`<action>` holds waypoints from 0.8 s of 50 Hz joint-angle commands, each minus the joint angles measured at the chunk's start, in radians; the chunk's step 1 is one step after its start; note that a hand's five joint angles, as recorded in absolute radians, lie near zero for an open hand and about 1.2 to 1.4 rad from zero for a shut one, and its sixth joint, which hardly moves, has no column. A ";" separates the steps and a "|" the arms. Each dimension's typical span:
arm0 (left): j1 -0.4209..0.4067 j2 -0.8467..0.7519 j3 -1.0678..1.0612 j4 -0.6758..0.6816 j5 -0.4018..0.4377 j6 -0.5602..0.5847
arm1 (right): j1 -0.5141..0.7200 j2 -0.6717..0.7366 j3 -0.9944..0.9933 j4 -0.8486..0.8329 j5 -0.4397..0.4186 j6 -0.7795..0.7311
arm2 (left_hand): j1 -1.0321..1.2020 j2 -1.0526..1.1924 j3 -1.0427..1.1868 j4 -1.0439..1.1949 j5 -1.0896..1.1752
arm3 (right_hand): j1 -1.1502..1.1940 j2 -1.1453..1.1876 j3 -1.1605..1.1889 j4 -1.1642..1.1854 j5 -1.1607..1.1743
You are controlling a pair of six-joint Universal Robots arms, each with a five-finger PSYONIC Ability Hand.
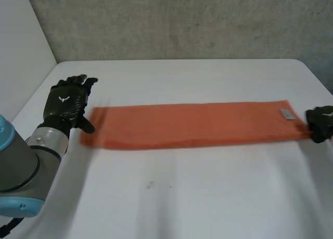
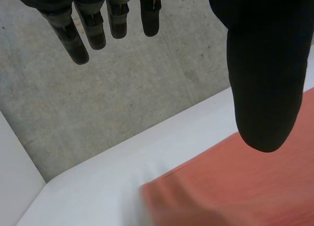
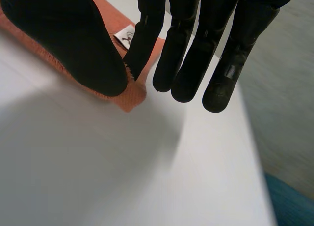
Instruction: Fold the laundry
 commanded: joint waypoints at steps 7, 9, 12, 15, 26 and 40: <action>-0.001 0.001 -0.004 0.000 -0.002 -0.001 | -0.144 -0.030 -0.103 0.005 0.173 -0.179 | -0.006 0.010 0.004 0.006 -0.031 | 0.441 0.215 0.213 0.206 0.256; -0.003 0.001 -0.004 0.000 -0.002 -0.001 | -0.139 -0.034 -0.110 0.005 0.170 -0.165 | -0.006 0.010 0.004 0.006 -0.031 | 0.441 0.215 0.213 0.206 0.256; -0.003 0.001 -0.004 0.000 -0.002 -0.001 | -0.078 -0.071 -0.118 0.007 0.136 -0.101 | -0.006 0.010 0.004 0.006 -0.031 | 0.441 0.215 0.213 0.206 0.256; -0.001 0.001 -0.004 0.000 -0.002 -0.001 | 0.058 -0.111 -0.130 0.003 0.067 -0.026 | -0.006 0.010 0.004 0.006 -0.031 | 0.441 0.215 0.213 0.206 0.256; 0.005 0.006 -0.008 0.000 -0.006 -0.002 | 0.570 -0.074 -0.259 0.000 -0.051 0.146 | -0.006 0.010 0.004 0.006 -0.031 | 0.441 0.215 0.213 0.206 0.256; 0.004 0.008 -0.010 0.000 -0.003 -0.002 | 0.941 0.295 -0.490 0.049 -0.068 0.156 | -0.006 0.010 0.004 0.006 -0.031 | 0.441 0.215 0.213 0.206 0.256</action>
